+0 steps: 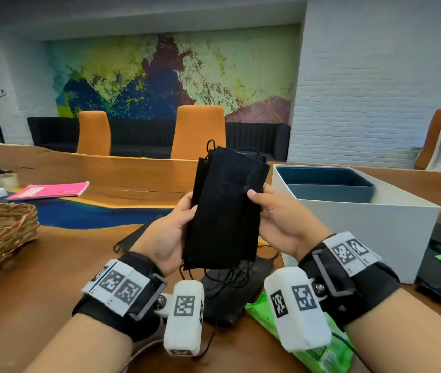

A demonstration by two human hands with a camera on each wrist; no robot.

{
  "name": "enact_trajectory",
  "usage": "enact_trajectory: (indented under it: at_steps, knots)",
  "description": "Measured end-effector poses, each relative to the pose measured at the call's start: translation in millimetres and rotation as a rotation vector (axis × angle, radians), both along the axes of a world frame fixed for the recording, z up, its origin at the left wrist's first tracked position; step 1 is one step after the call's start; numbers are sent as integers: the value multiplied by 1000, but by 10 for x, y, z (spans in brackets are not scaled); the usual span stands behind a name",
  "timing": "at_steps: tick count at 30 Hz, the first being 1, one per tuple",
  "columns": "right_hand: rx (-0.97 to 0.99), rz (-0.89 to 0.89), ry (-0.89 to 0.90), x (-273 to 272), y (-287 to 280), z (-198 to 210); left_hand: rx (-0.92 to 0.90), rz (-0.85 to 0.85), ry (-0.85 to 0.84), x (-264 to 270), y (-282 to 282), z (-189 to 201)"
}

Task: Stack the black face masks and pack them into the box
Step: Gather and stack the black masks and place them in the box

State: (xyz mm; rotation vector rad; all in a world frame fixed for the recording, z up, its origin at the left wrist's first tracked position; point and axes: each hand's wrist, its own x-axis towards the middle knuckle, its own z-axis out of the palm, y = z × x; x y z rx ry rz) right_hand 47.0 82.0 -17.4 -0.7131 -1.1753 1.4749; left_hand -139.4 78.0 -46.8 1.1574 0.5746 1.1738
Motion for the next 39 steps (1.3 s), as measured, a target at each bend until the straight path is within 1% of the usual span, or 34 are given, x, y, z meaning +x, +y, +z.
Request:
enact_trajectory:
  at_steps: [3,6,10,12,14,16,19,22,24,27,30,31,33,35,39]
  knots:
    - [1,-29,-5,11,26,-30,24,-27,109,-25,-39,26]
    - [11,-45,-3,5,35,-76,66,-5,207,-47,-21,2]
    - [-37,-51,17,-42,65,-197,80,-8,243,-70,21,-37]
    - [-71,-51,-8,-75,82,-259,105,-24,280,-77,16,-39]
    - [-85,-52,-84,-104,66,-285,117,-44,302,-74,4,-30]
    - [-87,6,-140,-118,50,-295,110,-50,301,-76,9,-39]
    - [-43,112,-191,-138,14,-302,79,-34,297,-65,29,-67]
    - [-3,141,-225,-167,-19,-301,29,6,294,-55,60,-100]
    - [13,129,-289,-152,-32,-270,5,41,291,-70,76,-102]
    - [46,52,-472,-37,-18,-173,17,61,314,-132,78,-73]
    - [30,34,-639,79,12,-114,47,65,342,-160,72,-50]
    - [5,43,-639,91,16,-115,60,50,347,-145,61,-49]
    - [-68,77,-533,67,16,-136,83,32,358,-94,54,-70]
    - [-110,116,-442,1,8,-164,103,49,368,-38,42,-92]
    - [-78,126,-445,-122,6,-194,109,111,360,10,55,-105]
